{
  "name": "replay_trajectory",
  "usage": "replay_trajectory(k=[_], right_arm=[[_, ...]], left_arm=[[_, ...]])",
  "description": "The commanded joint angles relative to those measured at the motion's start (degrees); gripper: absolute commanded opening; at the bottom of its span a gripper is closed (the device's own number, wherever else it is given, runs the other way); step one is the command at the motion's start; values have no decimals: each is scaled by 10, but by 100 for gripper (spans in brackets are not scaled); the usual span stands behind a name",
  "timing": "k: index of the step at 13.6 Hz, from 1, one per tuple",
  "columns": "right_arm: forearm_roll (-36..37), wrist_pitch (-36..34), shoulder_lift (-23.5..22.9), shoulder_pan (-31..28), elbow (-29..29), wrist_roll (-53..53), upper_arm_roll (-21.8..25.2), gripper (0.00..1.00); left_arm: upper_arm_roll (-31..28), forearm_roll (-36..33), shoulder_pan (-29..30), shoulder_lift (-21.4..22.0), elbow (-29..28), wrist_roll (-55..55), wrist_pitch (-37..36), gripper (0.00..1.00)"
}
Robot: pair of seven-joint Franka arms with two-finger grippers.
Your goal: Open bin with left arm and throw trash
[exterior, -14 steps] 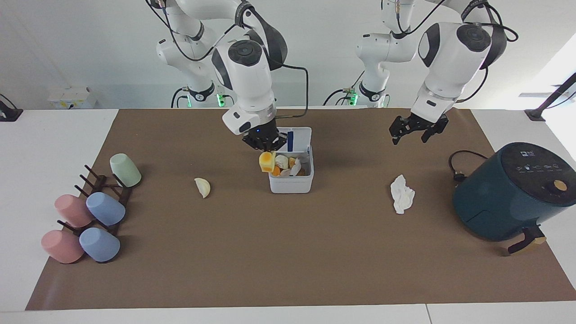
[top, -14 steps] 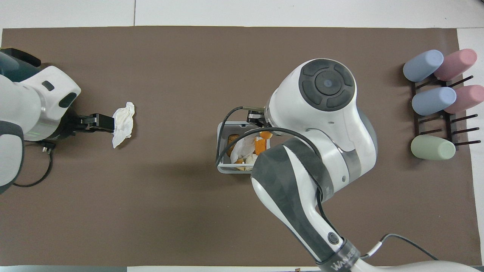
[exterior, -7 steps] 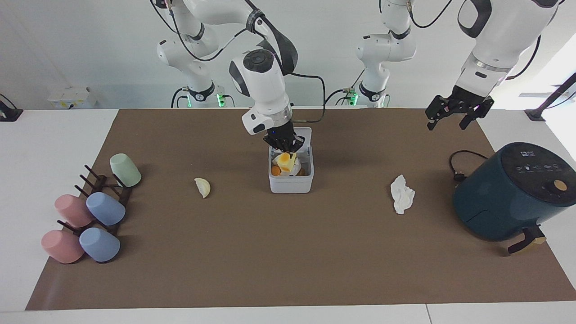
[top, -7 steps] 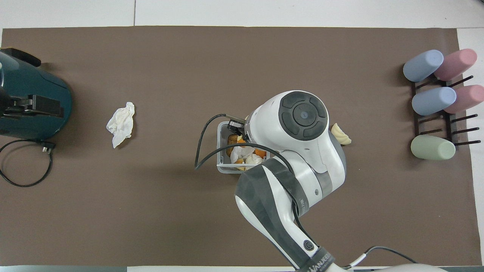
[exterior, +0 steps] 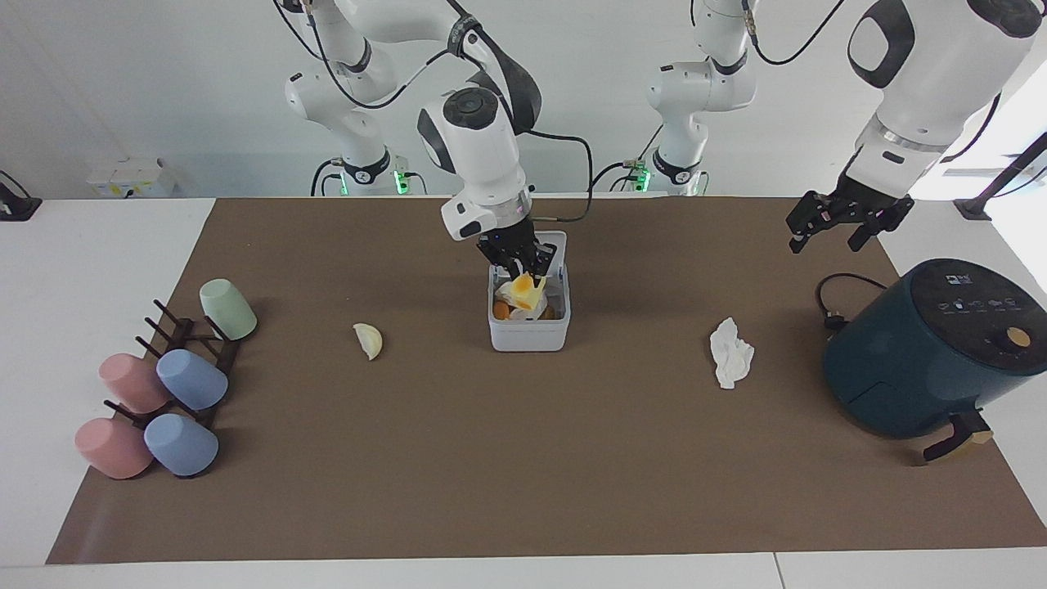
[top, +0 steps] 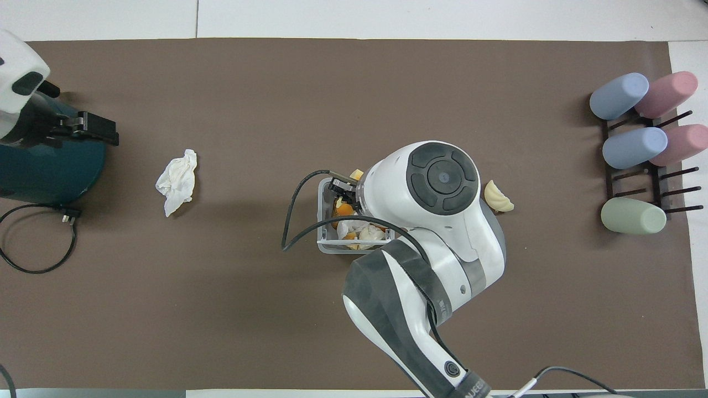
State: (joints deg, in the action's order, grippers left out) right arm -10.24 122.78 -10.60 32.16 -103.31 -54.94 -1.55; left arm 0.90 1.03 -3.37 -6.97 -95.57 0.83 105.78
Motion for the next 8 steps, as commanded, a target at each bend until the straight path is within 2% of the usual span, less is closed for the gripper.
replay_trajectory(k=[1,3,5,8], right_arm=[[-15,13,13,2,-16,-10,1,53],[-15,13,13,3,-18,-10,1,52],[-28,11,16,1,-26,-9,1,47],[-39,11,11,-8,-11,11,1,47]], left_arm=[[-1,-8,-4,2,-103,-8,104,100],[-1,-8,-10,-6,-166,-8,189,100],[-1,-8,-12,-23,-203,-8,254,100],[0,-8,-22,-43,-249,-8,325,100]])
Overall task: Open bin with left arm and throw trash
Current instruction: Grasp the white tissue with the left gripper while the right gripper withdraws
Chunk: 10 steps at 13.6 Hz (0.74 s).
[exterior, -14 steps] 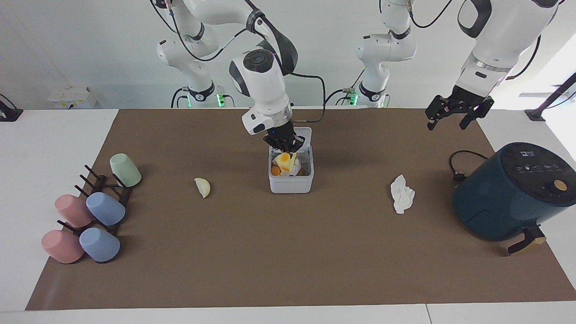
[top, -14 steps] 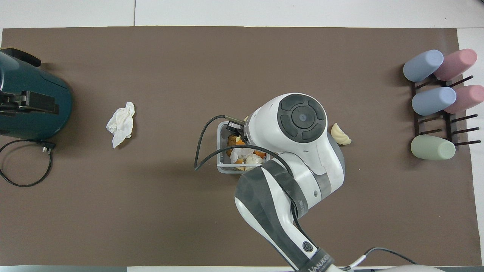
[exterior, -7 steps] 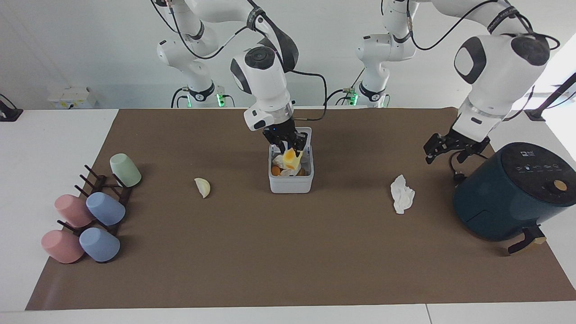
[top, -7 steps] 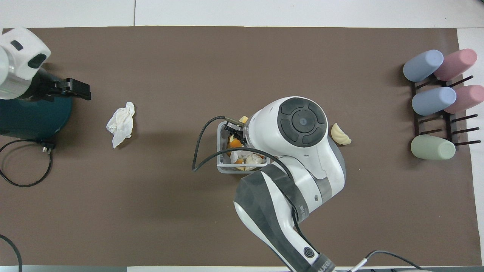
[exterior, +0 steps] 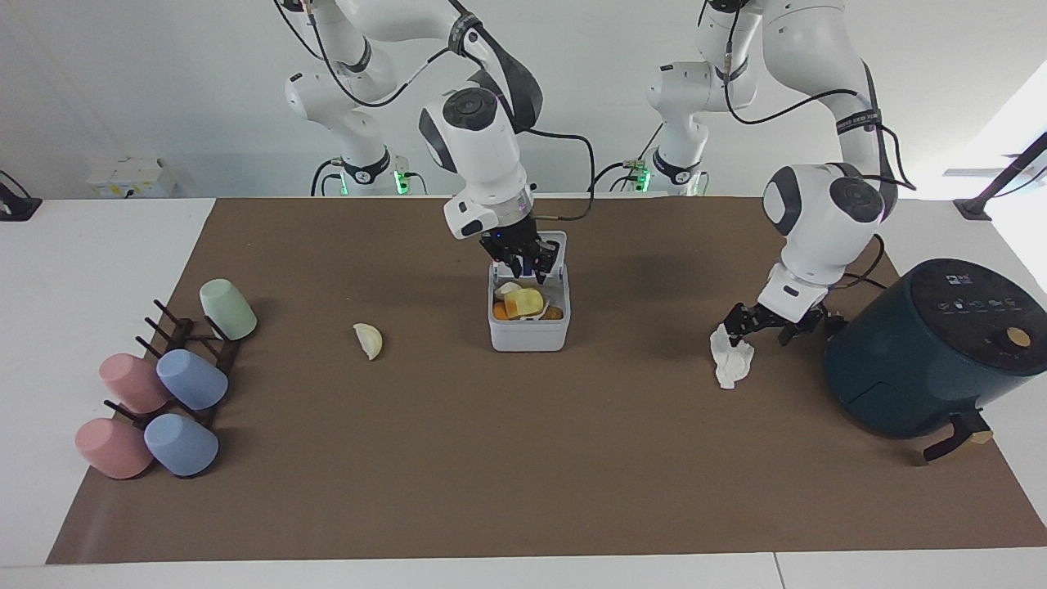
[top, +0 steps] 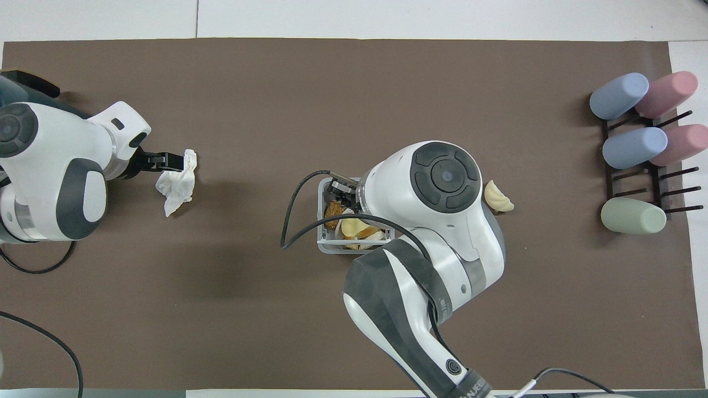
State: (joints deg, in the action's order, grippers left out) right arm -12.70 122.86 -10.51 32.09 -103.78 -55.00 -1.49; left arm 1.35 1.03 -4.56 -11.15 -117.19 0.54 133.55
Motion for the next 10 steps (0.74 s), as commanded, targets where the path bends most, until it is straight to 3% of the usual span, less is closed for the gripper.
replay_trajectory(k=[1,3,4,5,6,8,10], right_arm=[[-14,5,6,-15,8,25,4,48],[-7,-5,-3,-51,31,96,4,53],[-6,-9,-7,-74,35,161,4,53],[-1,-9,-9,-95,33,234,5,53],[9,-3,-9,-112,26,307,6,53],[41,30,-2,-144,-16,453,6,57],[79,136,12,-172,-107,592,6,68]], left_arm=[[-5,-8,-13,-20,-35,-5,60,100],[-6,-8,-21,-30,-37,-5,74,100],[-6,-8,-21,-28,-43,-5,74,91],[-6,-8,-22,-24,-60,-4,77,50],[-6,-8,-22,-20,-72,-2,78,0],[-6,-8,-22,-16,-73,-2,72,0],[-6,-8,-20,13,-66,-1,45,0]])
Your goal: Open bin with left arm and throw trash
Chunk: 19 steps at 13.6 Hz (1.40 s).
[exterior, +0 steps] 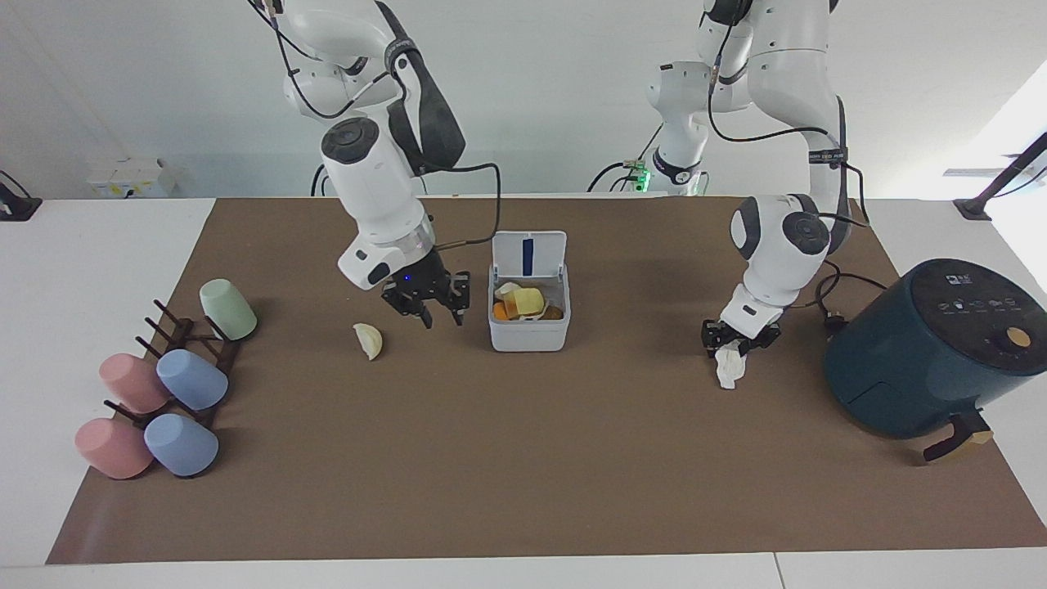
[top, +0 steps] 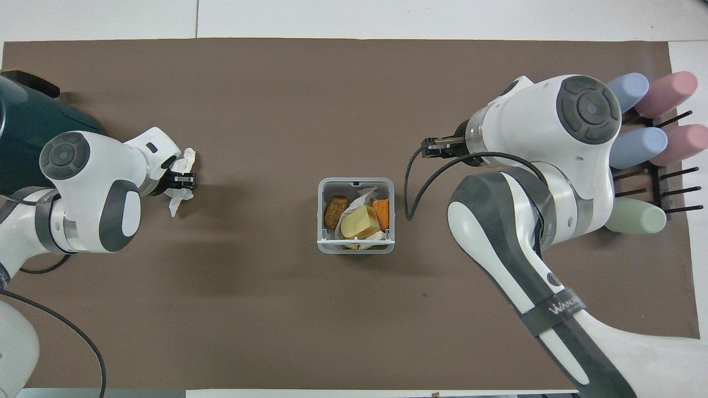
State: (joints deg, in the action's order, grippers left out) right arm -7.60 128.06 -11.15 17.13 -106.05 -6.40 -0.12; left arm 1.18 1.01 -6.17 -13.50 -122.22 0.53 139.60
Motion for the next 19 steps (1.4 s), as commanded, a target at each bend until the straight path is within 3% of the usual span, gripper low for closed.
replay_trajectory(k=[1,3,5,7,9,12,13,16,17,19], right_arm=[[29,114,17,-36,-108,130,-8,70],[35,136,3,-64,-122,182,-8,75],[35,141,-6,-80,-130,222,-8,85],[35,148,-9,-90,-146,224,-8,87],[35,168,-3,-90,-174,224,-8,87],[35,177,-8,-97,-195,218,-8,86],[35,177,-8,-97,-195,218,-8,80],[35,167,-8,-97,-199,219,-8,7],[35,160,-8,-97,-196,219,-8,0],[35,123,-8,-97,-175,219,-8,0]], left_arm=[[-4,-7,-5,49,-12,1,-27,0],[0,-7,-19,67,9,20,-50,0],[1,-7,-62,64,70,94,-106,0],[1,-7,-111,54,132,185,-163,0],[1,-6,-171,53,147,239,-187,0],[3,12,-248,56,145,256,-165,0],[3,28,-273,55,143,261,-134,0],[3,37,-321,58,138,264,-112,0],[3,37,-332,59,136,265,-114,0],[2,39,-357,51,133,275,-104,0]])
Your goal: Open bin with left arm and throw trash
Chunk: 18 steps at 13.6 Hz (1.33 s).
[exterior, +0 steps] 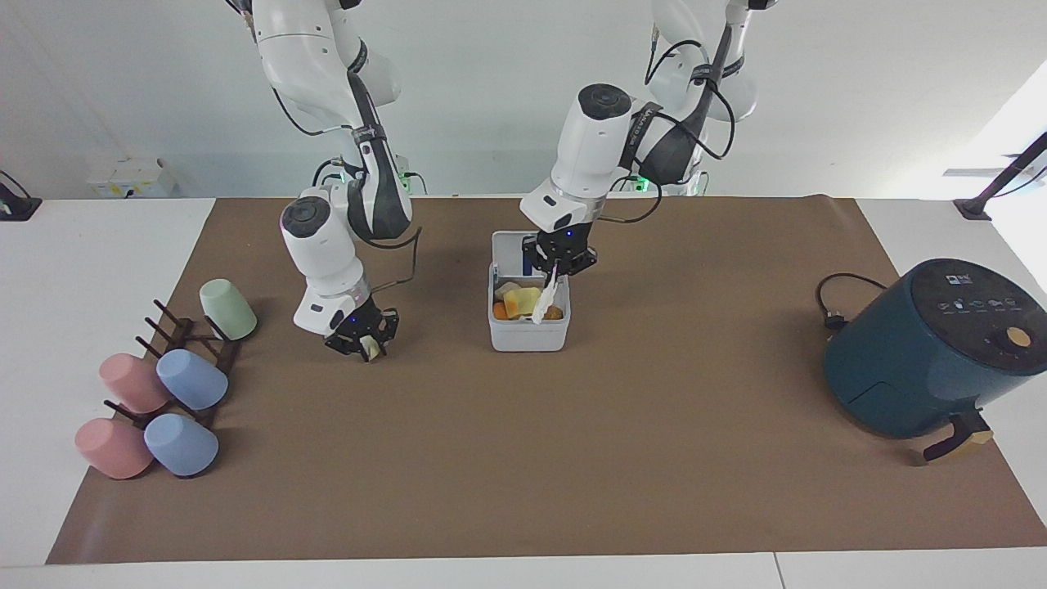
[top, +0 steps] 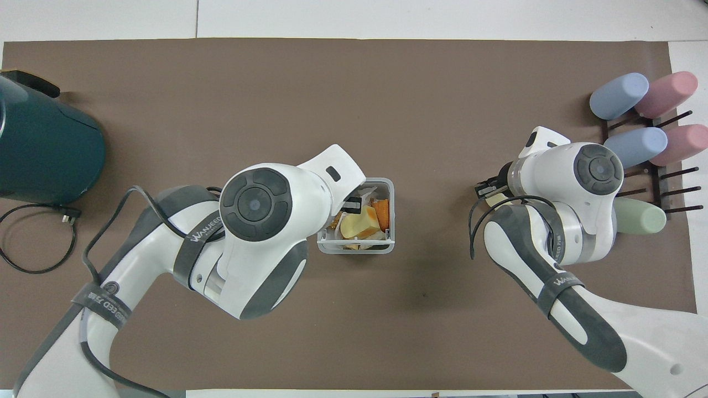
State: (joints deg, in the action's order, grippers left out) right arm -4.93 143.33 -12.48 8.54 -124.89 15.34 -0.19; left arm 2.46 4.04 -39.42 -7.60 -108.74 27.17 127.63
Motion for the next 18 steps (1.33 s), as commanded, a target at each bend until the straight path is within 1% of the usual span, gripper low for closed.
replay_trajectory(k=[1,3,5,6,8,9,10,11,13,15,16,17,18], right_arm=[[8,-53,5,-11,32,1,-8,0],[6,-122,5,-11,90,0,-8,0],[3,-190,4,-14,147,-2,-8,0],[1,-220,5,-11,171,-20,-8,0],[-1,-283,4,-5,221,-91,-9,0],[-3,-306,4,-3,241,-121,-11,0],[-10,-313,4,-2,251,-152,-13,0],[-22,-314,4,6,256,-179,-13,0],[-54,-315,4,8,257,-217,-13,0],[-73,-317,4,9,258,-247,-13,0],[-100,-318,4,10,260,-286,-13,0],[-135,-321,5,15,269,-338,-14,0],[-164,-325,4,27,280,-397,-13,0]], left_arm=[[-10,9,-23,-8,-9,10,28,0],[-10,9,-24,-1,-29,3,36,0],[-10,9,-26,-13,-33,3,49,0],[-10,9,-26,-21,-36,2,60,0],[-10,9,-25,-20,-40,2,61,0],[-10,10,-25,-22,-35,2,62,46],[-10,16,-25,-22,-32,3,61,97],[-10,17,-26,-22,-32,3,56,100],[-10,17,-26,-14,-31,6,50,100],[-11,18,-24,4,-18,9,18,100],[-11,18,-19,13,-6,9,-10,100],[-18,18,-15,30,-1,7,-33,100],[-18,18,7,48,-2,6,-46,100]])
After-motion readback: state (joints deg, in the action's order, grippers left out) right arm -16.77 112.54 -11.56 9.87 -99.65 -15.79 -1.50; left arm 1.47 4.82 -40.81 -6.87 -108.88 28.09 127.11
